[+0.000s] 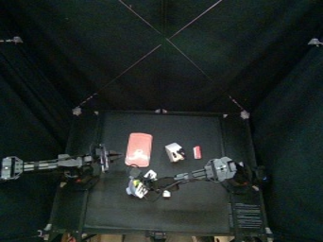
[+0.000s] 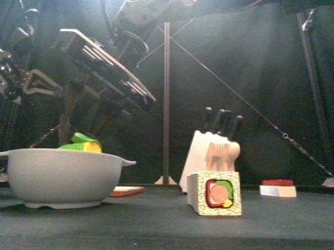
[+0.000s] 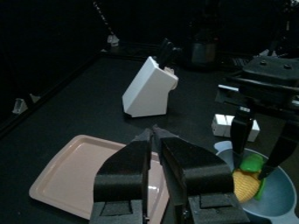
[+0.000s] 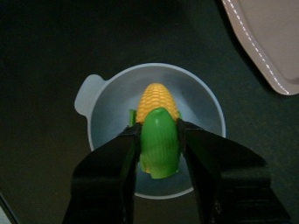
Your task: Put corn right of sushi roll
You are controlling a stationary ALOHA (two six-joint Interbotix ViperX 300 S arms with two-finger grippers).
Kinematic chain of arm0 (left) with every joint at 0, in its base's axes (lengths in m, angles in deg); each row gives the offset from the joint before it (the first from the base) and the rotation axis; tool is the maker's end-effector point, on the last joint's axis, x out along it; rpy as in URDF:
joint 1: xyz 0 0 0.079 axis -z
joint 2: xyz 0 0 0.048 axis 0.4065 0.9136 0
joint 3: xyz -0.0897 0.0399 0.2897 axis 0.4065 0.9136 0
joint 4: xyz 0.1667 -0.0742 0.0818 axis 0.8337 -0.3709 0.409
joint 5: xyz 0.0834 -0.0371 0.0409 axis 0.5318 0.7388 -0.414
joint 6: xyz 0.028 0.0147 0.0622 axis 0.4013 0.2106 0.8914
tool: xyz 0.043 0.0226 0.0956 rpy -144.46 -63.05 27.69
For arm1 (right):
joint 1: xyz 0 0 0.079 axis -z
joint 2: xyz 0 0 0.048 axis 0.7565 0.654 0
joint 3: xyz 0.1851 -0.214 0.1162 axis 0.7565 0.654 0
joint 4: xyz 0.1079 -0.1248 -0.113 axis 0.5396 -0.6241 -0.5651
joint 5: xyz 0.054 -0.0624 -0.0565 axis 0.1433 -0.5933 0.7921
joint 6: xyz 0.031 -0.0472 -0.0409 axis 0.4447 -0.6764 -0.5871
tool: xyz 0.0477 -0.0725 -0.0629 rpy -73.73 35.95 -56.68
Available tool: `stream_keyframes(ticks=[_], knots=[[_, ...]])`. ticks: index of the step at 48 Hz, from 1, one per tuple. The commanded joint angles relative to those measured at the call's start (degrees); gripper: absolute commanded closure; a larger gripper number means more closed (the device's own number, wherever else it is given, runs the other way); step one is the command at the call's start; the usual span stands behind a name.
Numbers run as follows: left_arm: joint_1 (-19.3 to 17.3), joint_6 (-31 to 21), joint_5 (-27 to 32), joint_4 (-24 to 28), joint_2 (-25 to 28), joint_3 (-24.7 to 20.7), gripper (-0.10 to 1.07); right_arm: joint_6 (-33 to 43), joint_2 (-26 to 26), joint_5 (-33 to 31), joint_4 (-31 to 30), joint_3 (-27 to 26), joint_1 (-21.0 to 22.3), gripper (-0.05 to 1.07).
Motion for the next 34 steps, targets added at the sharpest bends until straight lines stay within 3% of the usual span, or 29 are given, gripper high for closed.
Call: stream_keyframes(ticks=[1, 11, 19, 34], knots=[[-0.2, 0.1, -0.5, 0.0, 0.2, -0.8, 0.43, -0.1, -4.5, 0.1, -0.4, -0.5, 0.3, 0.34], [-0.3, 0.3, -0.5, 0.2, 0.2, -1.1, 0.43, 0.4, -10.0, -0.3, -1.2, 3.5, 0.1, 0.34], [-1.0, 0.4, -0.5, 0.6, 0.2, -1.5, 0.43, 3.4, -16.1, 0.8, -1.5, 9.8, -0.1, 0.34], [-2.7, 0.4, -0.5, 2.5, 0.2, -2.0, 0.43, 21.8, -26.7, 1.5, -10.9, 22.2, -3.0, 0.34]])
